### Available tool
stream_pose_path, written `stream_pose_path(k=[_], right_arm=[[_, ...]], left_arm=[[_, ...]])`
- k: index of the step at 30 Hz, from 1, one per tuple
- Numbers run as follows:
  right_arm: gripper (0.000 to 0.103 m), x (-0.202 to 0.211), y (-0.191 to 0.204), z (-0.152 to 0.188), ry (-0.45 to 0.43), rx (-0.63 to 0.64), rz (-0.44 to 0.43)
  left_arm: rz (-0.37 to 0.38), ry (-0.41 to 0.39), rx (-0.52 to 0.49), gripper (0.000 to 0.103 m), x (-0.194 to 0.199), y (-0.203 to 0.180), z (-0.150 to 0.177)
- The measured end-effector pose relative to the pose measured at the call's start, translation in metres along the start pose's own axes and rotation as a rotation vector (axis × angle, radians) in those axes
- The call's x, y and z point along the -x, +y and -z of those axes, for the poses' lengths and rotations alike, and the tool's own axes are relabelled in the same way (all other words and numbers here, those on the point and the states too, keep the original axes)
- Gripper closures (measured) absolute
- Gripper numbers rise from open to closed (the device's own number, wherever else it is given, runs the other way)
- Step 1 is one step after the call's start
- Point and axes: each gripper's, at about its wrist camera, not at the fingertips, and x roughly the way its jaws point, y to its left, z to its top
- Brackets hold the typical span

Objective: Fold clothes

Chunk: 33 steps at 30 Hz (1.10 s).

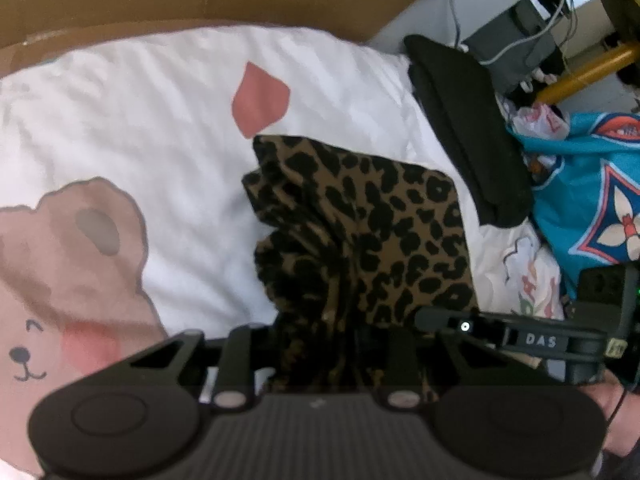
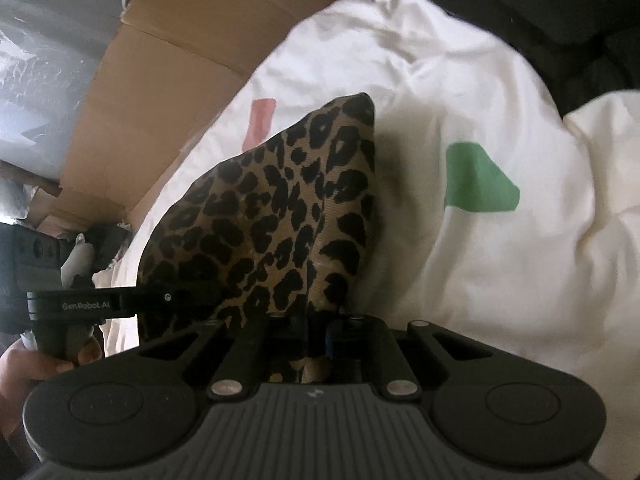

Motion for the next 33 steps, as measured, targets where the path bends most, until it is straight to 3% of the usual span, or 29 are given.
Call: stream_pose_path(k=[18,33], right_arm=[[0.098,0.049,0.045,-0.018,-0.072,0.077,0.031],[0.098,0.143,0.114,-0.047,-0.19,0.189,-0.007]], left_arm=[[-0.009,-0.121,-0.04,0.076,0.055,-0.039,0.003],[-0.008,-0.291,-0.096,0.076,0.158,-0.1,-0.002]])
